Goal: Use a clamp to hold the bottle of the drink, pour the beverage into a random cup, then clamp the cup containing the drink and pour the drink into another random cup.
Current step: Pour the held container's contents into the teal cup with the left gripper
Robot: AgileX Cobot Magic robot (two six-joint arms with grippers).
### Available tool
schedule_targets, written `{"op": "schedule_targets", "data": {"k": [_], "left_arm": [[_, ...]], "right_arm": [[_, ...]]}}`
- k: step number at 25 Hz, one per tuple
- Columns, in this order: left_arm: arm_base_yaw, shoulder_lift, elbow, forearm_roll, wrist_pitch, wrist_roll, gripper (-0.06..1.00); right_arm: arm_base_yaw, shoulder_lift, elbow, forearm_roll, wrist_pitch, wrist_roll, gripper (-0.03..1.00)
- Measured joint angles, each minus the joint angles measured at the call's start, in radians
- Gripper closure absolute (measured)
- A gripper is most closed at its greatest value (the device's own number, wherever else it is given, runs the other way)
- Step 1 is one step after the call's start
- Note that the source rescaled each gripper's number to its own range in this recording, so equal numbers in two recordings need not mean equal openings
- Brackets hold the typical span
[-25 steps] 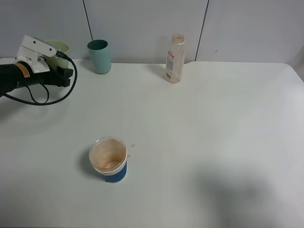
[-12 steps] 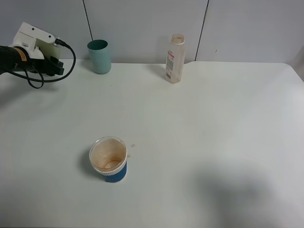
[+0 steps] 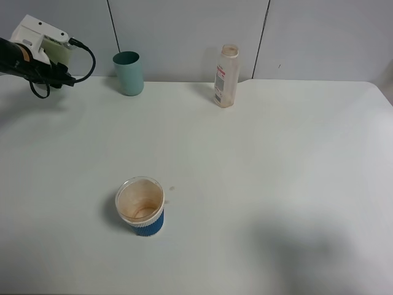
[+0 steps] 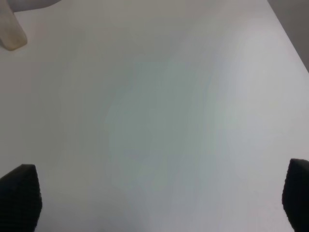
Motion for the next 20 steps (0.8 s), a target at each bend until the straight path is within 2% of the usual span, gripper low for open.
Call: {"op": "schedule_targets", "data": {"k": [12,20], "left_arm": [[-0.111,0.000,-0.081,0.019,0.023,0.004,0.92],[-0.148,0.000,-0.092,0.048,0.043,0.004,0.92]], "right_arm": [[0.000,0.000,0.000,0.000,0.000,0.000,-0.03],[0.000,0.000,0.000,0.000,0.000,0.000,-0.03]]}}
